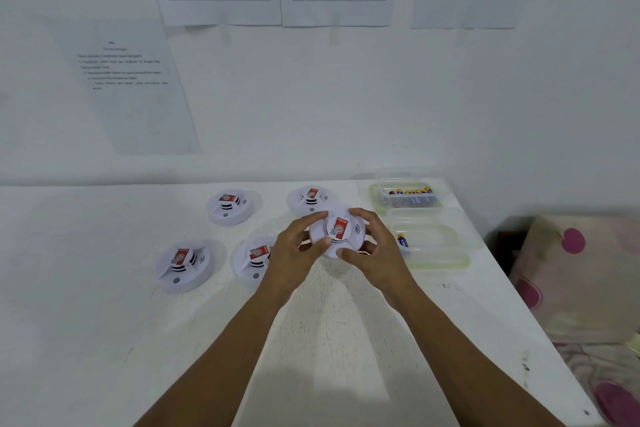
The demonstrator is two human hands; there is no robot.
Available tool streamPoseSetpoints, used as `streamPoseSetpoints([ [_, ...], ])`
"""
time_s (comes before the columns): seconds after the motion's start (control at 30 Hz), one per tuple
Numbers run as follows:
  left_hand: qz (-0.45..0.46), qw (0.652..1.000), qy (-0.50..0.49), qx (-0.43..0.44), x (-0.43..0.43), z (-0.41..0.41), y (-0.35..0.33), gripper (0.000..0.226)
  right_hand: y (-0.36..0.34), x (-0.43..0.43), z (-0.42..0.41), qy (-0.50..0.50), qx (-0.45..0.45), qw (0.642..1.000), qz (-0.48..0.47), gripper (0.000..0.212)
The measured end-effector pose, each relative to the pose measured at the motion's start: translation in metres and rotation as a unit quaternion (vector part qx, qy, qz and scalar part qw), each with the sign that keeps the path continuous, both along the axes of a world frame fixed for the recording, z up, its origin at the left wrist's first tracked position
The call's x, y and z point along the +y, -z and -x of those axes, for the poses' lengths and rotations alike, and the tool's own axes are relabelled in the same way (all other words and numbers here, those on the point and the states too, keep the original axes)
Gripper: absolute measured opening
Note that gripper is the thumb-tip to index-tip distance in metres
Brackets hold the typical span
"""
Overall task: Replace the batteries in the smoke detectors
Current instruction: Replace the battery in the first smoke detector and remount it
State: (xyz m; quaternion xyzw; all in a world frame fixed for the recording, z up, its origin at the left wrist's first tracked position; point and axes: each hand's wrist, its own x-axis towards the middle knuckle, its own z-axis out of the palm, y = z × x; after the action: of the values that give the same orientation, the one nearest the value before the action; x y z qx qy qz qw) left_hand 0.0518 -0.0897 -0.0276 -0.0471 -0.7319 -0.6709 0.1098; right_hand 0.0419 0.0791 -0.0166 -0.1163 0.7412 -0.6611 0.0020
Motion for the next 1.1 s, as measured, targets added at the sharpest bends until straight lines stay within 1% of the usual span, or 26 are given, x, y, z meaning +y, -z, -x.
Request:
streamPoseSetpoints([
  [0.23, -0.007, 1.000, 0.002, -0.002, 0.0026, -0.0005, -0.0033, 0.039, -0.0023, 0.0011, -0.0002, -0.003, -0.008, 1.000, 0.018, 0.061],
  [0.87, -0.020, 1.000, 0.002, -0.009, 0.0018, 0.0036, 0.0002, 0.040, -0.0006, -0.0015, 0.0035, -0.005, -0.011, 1.000, 0.018, 0.063],
  [1.1, -0.009, 1.000, 0.002, -0.006, -0.0003, 0.0047, -0.0007, 0.039, -0.0016, 0.0009, 0.0043, -0.015, -0.013, 1.000, 0.013, 0.061],
])
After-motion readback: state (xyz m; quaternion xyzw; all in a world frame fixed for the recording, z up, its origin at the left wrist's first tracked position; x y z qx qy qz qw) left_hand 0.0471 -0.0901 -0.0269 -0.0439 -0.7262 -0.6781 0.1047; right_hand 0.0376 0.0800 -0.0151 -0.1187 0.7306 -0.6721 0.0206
